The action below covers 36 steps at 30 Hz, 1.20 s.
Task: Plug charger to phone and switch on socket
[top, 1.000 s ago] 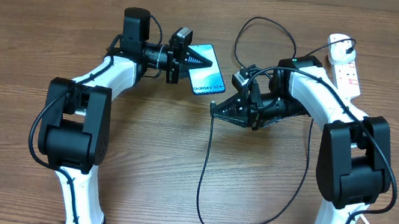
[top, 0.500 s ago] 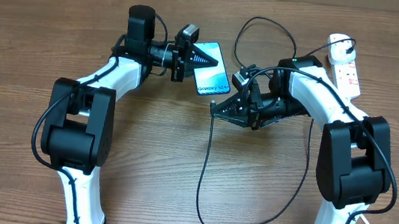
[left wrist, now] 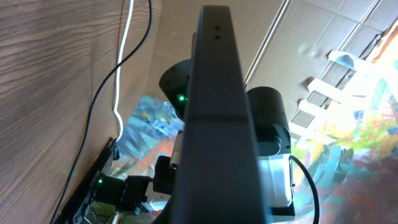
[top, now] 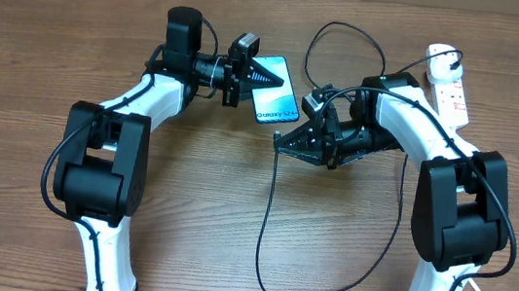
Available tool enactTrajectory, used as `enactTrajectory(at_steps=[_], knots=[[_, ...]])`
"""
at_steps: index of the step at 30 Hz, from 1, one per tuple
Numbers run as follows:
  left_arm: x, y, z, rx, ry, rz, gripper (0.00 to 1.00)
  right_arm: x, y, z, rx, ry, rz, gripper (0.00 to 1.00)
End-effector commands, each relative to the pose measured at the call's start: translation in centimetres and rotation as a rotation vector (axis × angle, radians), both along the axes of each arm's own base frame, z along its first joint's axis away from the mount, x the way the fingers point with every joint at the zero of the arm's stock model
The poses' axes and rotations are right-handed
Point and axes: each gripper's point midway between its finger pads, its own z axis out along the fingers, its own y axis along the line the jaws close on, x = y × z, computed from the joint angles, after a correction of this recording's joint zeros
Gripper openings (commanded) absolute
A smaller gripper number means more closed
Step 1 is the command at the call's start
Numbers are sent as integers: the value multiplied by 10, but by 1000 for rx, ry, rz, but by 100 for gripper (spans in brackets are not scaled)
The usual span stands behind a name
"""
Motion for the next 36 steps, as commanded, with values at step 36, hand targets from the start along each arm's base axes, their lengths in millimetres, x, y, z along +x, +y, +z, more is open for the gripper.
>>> enactTrajectory(at_steps=[36], knots=[[-12,-17,6,-15,-31,-63,4,8,-5,22,44,-47,-43,4]])
